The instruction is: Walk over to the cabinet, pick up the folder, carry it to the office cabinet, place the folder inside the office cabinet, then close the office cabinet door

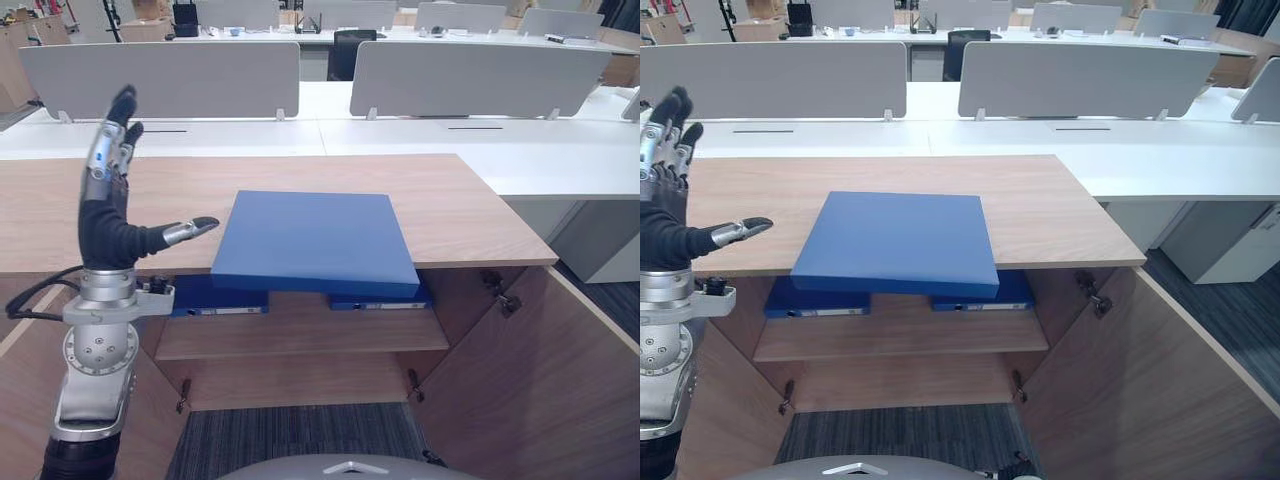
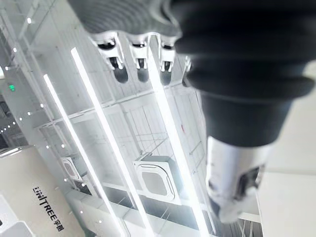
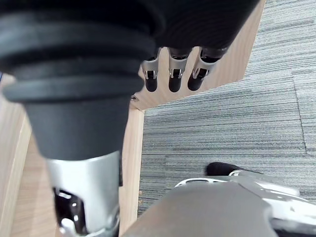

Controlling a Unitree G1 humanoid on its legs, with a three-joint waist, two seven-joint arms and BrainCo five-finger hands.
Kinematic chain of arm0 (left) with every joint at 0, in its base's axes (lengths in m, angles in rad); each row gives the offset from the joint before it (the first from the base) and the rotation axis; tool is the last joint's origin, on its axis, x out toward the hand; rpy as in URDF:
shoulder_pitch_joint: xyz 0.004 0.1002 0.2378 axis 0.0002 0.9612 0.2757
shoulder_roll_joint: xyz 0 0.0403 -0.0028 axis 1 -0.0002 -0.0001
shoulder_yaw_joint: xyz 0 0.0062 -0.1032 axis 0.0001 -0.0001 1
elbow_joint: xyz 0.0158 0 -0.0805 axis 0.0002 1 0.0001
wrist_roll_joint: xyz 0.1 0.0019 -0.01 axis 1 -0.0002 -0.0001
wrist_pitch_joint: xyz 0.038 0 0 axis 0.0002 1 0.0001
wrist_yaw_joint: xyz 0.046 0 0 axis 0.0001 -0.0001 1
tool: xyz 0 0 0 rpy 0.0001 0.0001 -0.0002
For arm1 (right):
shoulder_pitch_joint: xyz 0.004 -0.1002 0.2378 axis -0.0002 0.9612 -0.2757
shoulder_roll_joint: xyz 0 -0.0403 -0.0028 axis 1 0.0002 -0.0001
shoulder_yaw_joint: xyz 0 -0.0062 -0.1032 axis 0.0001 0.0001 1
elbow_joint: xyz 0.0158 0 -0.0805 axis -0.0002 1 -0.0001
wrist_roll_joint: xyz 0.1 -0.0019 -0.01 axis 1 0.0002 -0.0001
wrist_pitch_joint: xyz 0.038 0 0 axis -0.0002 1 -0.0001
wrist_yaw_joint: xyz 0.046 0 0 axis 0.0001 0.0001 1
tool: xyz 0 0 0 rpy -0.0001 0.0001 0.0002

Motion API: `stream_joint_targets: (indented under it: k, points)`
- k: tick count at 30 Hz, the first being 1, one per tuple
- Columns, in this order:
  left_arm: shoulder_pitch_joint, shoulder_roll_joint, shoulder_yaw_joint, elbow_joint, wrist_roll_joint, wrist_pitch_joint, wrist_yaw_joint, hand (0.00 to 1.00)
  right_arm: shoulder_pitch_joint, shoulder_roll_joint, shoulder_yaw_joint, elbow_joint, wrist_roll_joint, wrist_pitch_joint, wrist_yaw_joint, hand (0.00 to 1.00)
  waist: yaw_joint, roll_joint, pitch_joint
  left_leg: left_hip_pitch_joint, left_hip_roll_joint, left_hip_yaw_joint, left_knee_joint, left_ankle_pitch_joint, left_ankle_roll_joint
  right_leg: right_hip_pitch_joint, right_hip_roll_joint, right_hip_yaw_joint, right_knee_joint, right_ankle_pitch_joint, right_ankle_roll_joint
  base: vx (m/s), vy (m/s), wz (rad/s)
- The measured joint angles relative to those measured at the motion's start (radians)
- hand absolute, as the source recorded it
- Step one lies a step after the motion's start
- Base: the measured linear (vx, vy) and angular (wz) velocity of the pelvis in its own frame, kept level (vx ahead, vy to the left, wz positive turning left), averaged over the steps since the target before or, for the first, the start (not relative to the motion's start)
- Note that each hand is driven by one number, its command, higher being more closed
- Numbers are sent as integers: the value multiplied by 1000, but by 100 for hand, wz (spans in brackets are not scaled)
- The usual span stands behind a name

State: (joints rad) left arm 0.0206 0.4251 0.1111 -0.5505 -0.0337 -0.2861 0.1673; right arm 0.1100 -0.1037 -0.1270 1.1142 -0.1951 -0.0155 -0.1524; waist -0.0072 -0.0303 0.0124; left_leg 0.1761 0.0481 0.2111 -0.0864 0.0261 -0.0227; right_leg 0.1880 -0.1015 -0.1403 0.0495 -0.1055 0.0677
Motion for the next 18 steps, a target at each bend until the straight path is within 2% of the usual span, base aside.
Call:
stream_joint_targets:
  k: [2, 8, 13, 18]
  points:
    - [0, -1, -14, -11, 1, 1, 0, 0, 1, 0, 3, 0, 0, -1, 0, 0, 2, 1, 0, 0, 1, 4, 0, 0, -1, -6, 0, 6, 6, -6, -1, -60, -9, -7]
    - [0, 8, -160, -36, 60, 3, -32, 0, 1, -1, 6, 1, 0, -2, 0, 0, -2, -2, -3, -2, 0, 11, 0, 0, 0, -14, 0, 17, 9, -5, 1, -12, 1, -3]
    - [-33, 40, -332, -5, 207, 15, -80, 0, 1, -1, 6, 2, 1, -2, 0, 0, -5, -8, -13, -3, 0, 13, 0, 0, 0, -21, 1, 20, 9, 5, 10, 7, -1, 0]
    - [-101, 42, -422, 89, 356, 19, -87, 0, 0, -4, 7, 2, 1, -3, -1, 0, -17, -4, -18, -11, 0, 17, 0, 1, 0, -33, 1, 25, 12, 5, 10, -1, -2, -2]
